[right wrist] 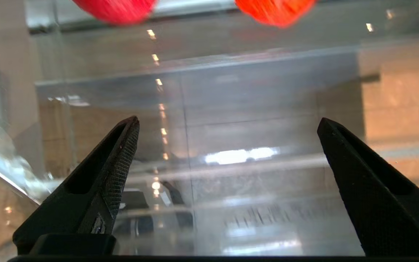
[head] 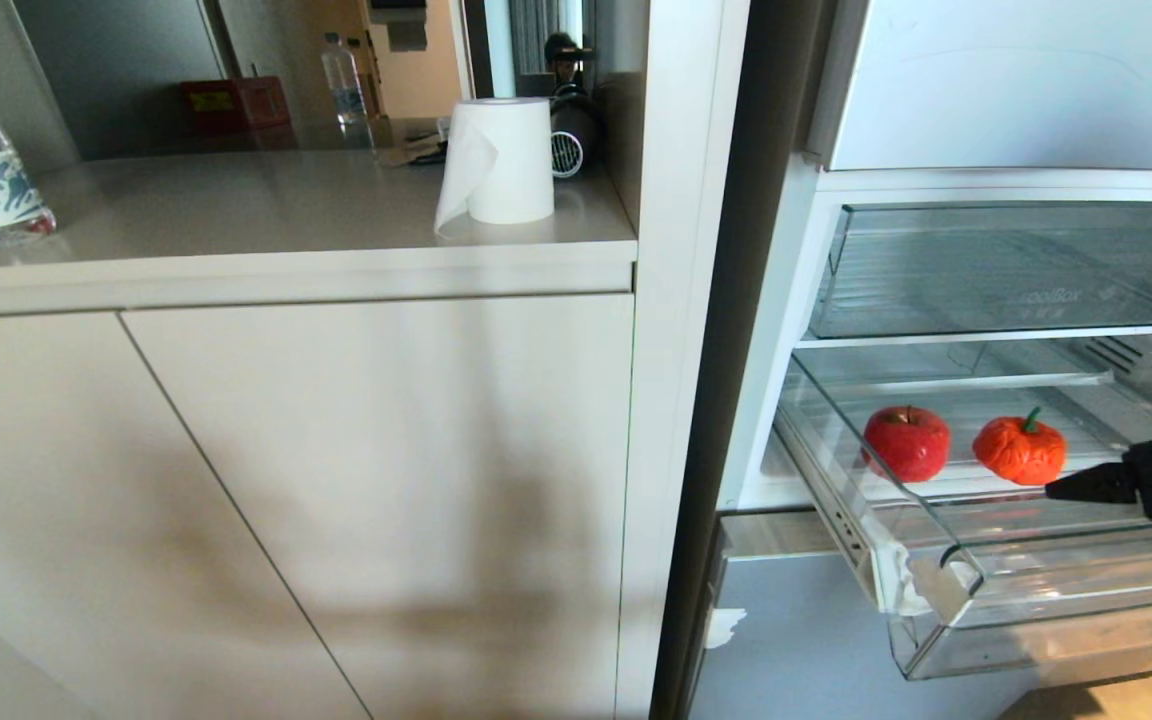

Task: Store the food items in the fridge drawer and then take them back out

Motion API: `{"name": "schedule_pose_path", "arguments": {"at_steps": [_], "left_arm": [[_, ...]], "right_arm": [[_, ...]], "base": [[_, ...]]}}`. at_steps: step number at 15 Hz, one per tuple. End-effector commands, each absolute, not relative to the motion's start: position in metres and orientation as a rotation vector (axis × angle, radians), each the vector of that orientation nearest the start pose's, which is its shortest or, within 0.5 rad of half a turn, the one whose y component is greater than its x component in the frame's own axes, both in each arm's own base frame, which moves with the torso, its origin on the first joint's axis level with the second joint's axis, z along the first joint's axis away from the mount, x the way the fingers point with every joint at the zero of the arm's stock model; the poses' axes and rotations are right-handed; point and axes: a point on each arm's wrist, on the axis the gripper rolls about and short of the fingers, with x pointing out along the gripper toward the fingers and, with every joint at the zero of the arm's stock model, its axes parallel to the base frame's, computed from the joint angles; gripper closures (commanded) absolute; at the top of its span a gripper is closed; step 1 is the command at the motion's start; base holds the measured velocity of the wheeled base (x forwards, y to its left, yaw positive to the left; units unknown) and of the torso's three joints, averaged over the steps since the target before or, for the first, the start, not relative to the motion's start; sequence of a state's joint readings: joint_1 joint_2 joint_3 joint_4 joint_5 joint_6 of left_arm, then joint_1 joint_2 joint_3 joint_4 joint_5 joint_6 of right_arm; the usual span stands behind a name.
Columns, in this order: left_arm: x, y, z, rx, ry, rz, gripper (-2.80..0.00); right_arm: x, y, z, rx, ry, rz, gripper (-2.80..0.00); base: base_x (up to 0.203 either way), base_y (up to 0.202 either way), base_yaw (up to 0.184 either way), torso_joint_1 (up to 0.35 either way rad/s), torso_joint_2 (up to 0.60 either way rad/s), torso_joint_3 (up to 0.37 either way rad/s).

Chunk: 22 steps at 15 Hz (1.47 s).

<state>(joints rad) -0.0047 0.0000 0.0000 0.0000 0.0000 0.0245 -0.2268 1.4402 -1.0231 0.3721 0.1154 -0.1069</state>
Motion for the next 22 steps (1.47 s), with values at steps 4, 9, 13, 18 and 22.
{"name": "schedule_pose_path", "arguments": {"at_steps": [4,9,13,18,22], "left_arm": [[-0.023,0.0,0.076,0.025,0.001,-0.005,0.0],[-0.023,0.0,0.076,0.025,0.001,-0.005,0.0],[-0.023,0.0,0.076,0.025,0.001,-0.005,0.0],[-0.023,0.0,0.075,0.025,0.0,-0.005,0.0],[-0.023,0.0,0.076,0.025,0.001,-0.005,0.0]], "right_arm": [[0.174,-0.041,0.231,0.027,0.715,-0.082,-2.8],[0.206,-0.042,0.232,0.053,0.706,0.008,-2.8],[0.279,-0.031,0.199,0.046,0.719,0.125,-2.8],[0.331,-0.014,0.164,0.003,0.656,0.13,-2.8],[0.335,-0.01,0.155,-0.002,0.67,0.125,-2.8]], "base": [[0.0,0.0,0.0,0.0,0.0,0.0],[0.0,0.0,0.0,0.0,0.0,0.0],[0.0,0.0,0.0,0.0,0.0,0.0],[0.0,0.0,0.0,0.0,0.0,0.0],[0.0,0.0,0.0,0.0,0.0,0.0]]}}
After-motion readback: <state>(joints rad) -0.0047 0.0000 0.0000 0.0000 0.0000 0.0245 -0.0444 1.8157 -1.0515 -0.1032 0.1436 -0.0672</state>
